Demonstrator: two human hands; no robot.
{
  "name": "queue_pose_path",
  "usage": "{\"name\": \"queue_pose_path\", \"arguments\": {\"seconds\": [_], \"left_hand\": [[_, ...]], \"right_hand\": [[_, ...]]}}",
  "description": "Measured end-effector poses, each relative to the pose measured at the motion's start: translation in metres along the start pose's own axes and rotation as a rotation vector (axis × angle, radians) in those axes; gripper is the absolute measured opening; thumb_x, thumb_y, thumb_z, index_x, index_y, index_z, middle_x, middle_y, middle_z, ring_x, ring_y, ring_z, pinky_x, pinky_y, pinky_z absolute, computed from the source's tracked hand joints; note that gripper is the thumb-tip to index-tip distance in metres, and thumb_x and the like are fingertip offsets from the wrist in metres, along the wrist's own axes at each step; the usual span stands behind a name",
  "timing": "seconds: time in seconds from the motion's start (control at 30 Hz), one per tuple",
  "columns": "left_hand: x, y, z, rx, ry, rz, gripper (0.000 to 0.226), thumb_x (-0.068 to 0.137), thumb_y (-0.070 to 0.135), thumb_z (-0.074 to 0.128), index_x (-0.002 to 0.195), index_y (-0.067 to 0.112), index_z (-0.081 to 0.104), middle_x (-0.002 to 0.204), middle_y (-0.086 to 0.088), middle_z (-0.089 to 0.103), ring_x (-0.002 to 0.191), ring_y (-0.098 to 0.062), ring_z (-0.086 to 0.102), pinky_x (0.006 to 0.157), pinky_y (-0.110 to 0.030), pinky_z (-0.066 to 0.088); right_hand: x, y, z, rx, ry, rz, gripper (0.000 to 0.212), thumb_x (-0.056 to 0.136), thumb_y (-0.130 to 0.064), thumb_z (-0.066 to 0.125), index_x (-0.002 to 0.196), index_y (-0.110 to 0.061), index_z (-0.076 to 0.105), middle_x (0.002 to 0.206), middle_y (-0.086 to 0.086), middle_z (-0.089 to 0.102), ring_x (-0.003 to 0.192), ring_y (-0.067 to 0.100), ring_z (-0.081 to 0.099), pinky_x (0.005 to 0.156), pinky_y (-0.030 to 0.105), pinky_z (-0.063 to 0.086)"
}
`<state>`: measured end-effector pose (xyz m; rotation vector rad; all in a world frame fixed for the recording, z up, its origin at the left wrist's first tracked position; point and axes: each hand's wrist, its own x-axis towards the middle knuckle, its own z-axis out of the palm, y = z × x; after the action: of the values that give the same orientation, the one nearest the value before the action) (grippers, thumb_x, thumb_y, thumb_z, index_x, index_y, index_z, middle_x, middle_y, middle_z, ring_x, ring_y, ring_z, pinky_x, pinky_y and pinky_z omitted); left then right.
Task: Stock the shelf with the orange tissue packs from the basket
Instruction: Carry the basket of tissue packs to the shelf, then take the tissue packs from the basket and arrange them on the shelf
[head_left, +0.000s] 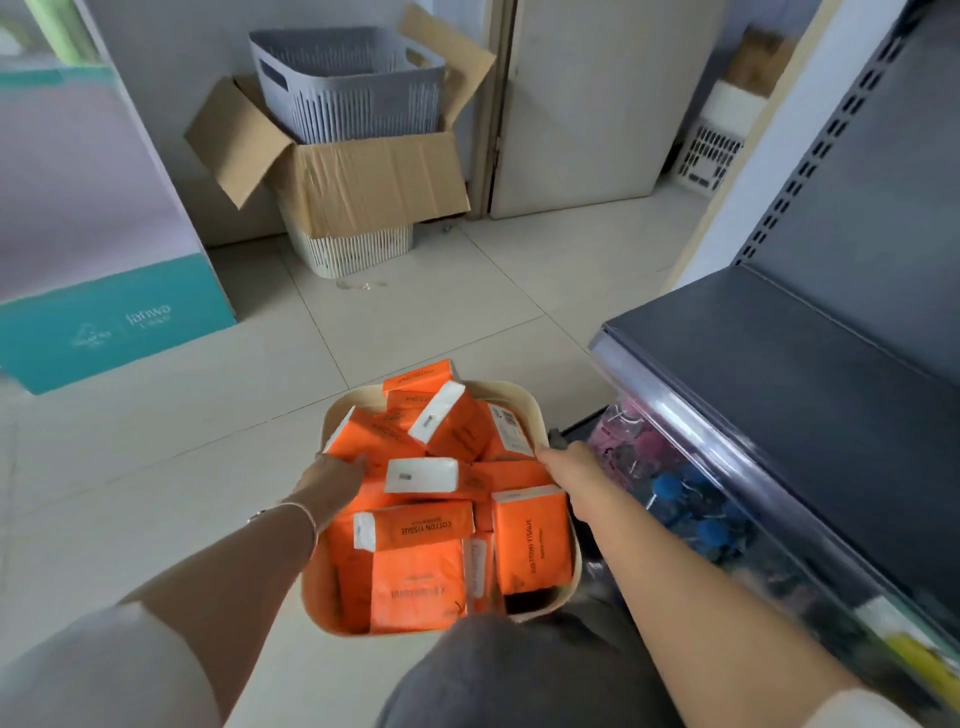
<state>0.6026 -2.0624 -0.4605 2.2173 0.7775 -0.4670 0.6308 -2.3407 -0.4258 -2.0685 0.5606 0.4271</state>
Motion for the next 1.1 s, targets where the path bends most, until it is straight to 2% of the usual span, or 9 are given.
{"name": "queue_pose_path", "arguments": {"seconds": [0.07, 0.17, 0.23, 0.33, 0.47, 0.6, 0.7, 0.83, 1.1], "left_hand": [[-0.022, -0.003, -0.011, 0.071, -0.03, 0.028, 0.051, 0.09, 0.048, 0.047, 0.126, 0.012, 0.056, 0.122, -0.017, 0.059, 0.111, -0.036, 0.055, 0.098, -0.041, 0.045], [-0.056, 0.006, -0.033, 0.224, 0.002, 0.138, 0.045, 0.093, 0.042, 0.042, 0.12, 0.009, 0.058, 0.109, -0.013, 0.058, 0.108, -0.035, 0.056, 0.093, -0.041, 0.046], [-0.086, 0.024, -0.045, 0.186, -0.001, 0.25, 0.039, 0.098, 0.03, 0.042, 0.121, 0.001, 0.056, 0.108, -0.014, 0.057, 0.113, -0.036, 0.055, 0.096, -0.042, 0.045], [-0.127, 0.042, -0.059, 0.132, 0.014, 0.361, 0.035, 0.099, 0.02, 0.043, 0.123, -0.003, 0.055, 0.124, -0.019, 0.058, 0.118, -0.035, 0.053, 0.098, -0.036, 0.043], [-0.161, 0.047, -0.073, 0.206, 0.062, 0.433, 0.033, 0.097, 0.022, 0.044, 0.118, 0.002, 0.06, 0.121, -0.016, 0.061, 0.112, -0.032, 0.057, 0.092, -0.034, 0.045], [-0.186, 0.039, -0.084, 0.259, 0.107, 0.507, 0.03, 0.095, 0.028, 0.048, 0.11, 0.007, 0.064, 0.112, -0.012, 0.064, 0.1, -0.029, 0.06, 0.086, -0.036, 0.051], [-0.191, 0.036, -0.088, 0.225, 0.145, 0.517, 0.025, 0.091, 0.028, 0.052, 0.104, 0.012, 0.065, 0.109, -0.01, 0.065, 0.099, -0.029, 0.06, 0.087, -0.036, 0.051], [-0.18, 0.039, -0.084, 0.268, 0.164, 0.526, 0.02, 0.089, 0.03, 0.054, 0.099, 0.018, 0.067, 0.105, -0.005, 0.066, 0.095, -0.026, 0.061, 0.089, -0.039, 0.053], [-0.096, 0.061, -0.054, 0.457, 0.203, 0.557, 0.022, 0.093, 0.035, 0.048, 0.107, 0.025, 0.062, 0.112, 0.0, 0.065, 0.102, -0.023, 0.06, 0.09, -0.039, 0.05]], "right_hand": [[-0.023, 0.003, -0.003, -0.067, 0.02, -0.075, 0.021, 0.095, -0.024, 0.052, 0.078, -0.017, 0.041, 0.077, 0.004, 0.049, 0.082, 0.025, 0.056, 0.074, 0.035, 0.05], [-0.057, -0.004, -0.012, -0.177, 0.065, -0.184, 0.034, 0.096, -0.024, 0.047, 0.062, -0.019, 0.043, 0.066, 0.001, 0.045, 0.064, 0.019, 0.048, 0.059, 0.031, 0.038], [-0.079, -0.013, -0.02, -0.204, 0.084, -0.218, 0.022, 0.097, -0.025, 0.047, 0.084, -0.013, 0.059, 0.082, 0.005, 0.057, 0.078, 0.021, 0.055, 0.065, 0.03, 0.039], [-0.113, -0.029, -0.031, -0.299, 0.108, -0.276, 0.027, 0.097, -0.028, 0.047, 0.11, -0.009, 0.06, 0.107, 0.008, 0.063, 0.1, 0.025, 0.058, 0.077, 0.029, 0.042], [-0.152, -0.045, -0.042, -0.412, 0.127, -0.38, 0.026, 0.098, -0.025, 0.046, 0.108, -0.006, 0.061, 0.112, 0.012, 0.065, 0.096, 0.023, 0.057, 0.077, 0.027, 0.041], [-0.182, -0.053, -0.047, -0.441, 0.154, -0.444, 0.025, 0.097, -0.025, 0.049, 0.11, -0.008, 0.061, 0.113, 0.01, 0.065, 0.105, 0.026, 0.059, 0.086, 0.032, 0.046], [-0.191, -0.058, -0.048, -0.423, 0.166, -0.476, 0.022, 0.096, -0.024, 0.051, 0.108, -0.01, 0.061, 0.111, 0.008, 0.065, 0.102, 0.024, 0.06, 0.084, 0.03, 0.047], [-0.181, -0.06, -0.045, -0.398, 0.145, -0.494, 0.021, 0.095, -0.024, 0.052, 0.11, -0.012, 0.06, 0.115, 0.008, 0.064, 0.106, 0.023, 0.059, 0.091, 0.036, 0.05], [-0.092, -0.061, -0.027, -0.408, 0.003, -0.452, 0.029, 0.095, -0.022, 0.054, 0.122, -0.012, 0.055, 0.123, 0.008, 0.06, 0.114, 0.024, 0.056, 0.096, 0.038, 0.047]]}}
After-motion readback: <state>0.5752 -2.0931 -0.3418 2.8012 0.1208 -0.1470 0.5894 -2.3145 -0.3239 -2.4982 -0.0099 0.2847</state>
